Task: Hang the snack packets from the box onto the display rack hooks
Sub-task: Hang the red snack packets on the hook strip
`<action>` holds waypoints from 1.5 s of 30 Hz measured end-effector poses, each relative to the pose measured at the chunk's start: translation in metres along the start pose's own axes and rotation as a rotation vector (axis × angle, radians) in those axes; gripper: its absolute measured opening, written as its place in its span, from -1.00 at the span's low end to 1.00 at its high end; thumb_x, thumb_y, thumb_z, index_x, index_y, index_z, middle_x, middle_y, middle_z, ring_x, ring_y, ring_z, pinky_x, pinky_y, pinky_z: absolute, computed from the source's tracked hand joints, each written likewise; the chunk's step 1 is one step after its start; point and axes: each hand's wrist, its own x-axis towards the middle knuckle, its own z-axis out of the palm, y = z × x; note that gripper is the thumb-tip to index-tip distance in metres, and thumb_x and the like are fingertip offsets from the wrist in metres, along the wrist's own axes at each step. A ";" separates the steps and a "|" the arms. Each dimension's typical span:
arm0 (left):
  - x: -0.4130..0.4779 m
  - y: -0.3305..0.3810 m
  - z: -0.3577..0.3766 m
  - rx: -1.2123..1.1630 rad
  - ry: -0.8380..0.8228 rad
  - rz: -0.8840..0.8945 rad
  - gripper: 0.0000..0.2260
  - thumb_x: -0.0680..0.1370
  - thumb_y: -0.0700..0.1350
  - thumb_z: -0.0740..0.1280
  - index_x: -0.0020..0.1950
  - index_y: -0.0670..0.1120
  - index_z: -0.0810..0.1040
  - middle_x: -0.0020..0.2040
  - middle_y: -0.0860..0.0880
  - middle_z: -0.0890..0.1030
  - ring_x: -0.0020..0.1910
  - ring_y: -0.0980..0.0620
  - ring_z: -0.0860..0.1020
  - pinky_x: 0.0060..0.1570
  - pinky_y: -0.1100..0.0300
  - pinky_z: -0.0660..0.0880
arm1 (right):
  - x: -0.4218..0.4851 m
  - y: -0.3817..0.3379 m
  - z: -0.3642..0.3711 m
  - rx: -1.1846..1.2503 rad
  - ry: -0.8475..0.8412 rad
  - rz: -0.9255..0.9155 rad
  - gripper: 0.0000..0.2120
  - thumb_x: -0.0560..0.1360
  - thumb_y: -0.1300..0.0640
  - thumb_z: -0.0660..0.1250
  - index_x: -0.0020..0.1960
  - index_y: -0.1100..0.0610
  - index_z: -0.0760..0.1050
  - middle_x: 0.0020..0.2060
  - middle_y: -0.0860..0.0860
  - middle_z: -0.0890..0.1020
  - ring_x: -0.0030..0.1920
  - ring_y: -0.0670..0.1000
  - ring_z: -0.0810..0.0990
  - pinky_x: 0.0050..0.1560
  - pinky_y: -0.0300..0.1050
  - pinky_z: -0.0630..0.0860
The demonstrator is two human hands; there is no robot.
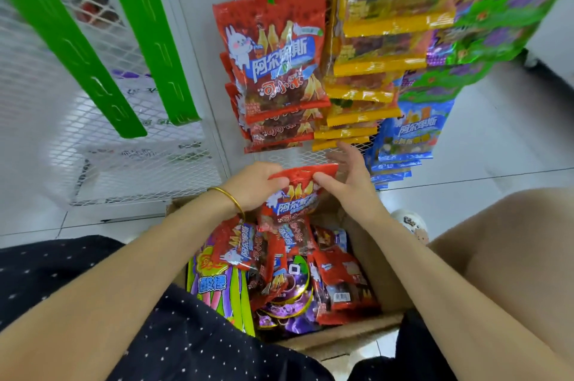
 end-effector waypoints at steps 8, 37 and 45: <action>-0.031 0.060 -0.092 -0.132 0.581 0.261 -0.94 0.50 -0.10 0.36 -0.05 -0.04 0.60 -0.15 0.09 0.60 -0.21 0.28 0.51 -0.08 0.44 0.44 | 0.002 -0.085 -0.016 0.159 0.136 -0.292 -0.89 0.54 0.16 0.28 -0.14 -0.01 0.48 -0.20 -0.03 0.62 -0.15 -0.14 0.61 -0.16 -0.24 0.54; 0.000 0.137 -0.189 -0.286 0.744 0.307 -0.72 0.52 -0.01 0.33 -0.36 -0.06 0.42 -0.39 -0.02 0.49 -0.42 0.10 0.46 -0.31 0.22 0.41 | 0.082 -0.214 -0.003 -0.215 0.621 -0.875 -0.80 0.49 0.34 0.25 0.05 0.27 0.59 -0.11 0.15 0.57 -0.13 0.07 0.56 -0.11 -0.25 0.42; 0.001 0.129 -0.180 -0.039 0.792 0.351 -0.75 0.57 0.00 0.24 -0.19 -0.15 0.45 -0.37 0.01 0.39 -0.37 0.11 0.35 -0.35 0.23 0.29 | 0.073 -0.201 -0.004 -0.250 0.506 -0.823 -0.83 0.53 0.30 0.22 0.08 0.23 0.53 -0.04 0.11 0.55 -0.07 0.07 0.54 -0.11 -0.09 0.47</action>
